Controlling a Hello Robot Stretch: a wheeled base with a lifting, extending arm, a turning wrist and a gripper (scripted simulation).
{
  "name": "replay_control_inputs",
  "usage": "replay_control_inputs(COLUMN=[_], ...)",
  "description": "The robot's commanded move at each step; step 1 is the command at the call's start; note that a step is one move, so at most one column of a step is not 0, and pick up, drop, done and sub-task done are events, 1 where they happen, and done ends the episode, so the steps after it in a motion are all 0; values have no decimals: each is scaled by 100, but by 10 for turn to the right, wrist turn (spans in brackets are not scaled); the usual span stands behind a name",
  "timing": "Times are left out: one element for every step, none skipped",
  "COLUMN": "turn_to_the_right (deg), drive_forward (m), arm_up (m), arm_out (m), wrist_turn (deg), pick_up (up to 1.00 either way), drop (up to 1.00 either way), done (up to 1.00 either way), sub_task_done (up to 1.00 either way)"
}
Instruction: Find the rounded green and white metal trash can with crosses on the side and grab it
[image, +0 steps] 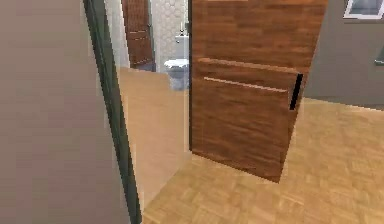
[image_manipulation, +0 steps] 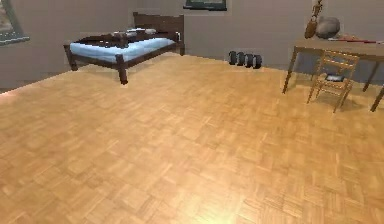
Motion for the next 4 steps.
replay_control_inputs(turn_to_the_right=[0, 0, -150, 0], drive_forward=[100, 5, 0, 45], arm_up=[0, 0, 0, 0], arm_out=[0, 0, 0, 0], wrist_turn=[0, 0, 0, 0], pick_up=[0, 0, 0, 0], drop=[0, 0, 0, 0], done=[0, 0, 0, 0], sub_task_done=[0, 0, 0, 0])
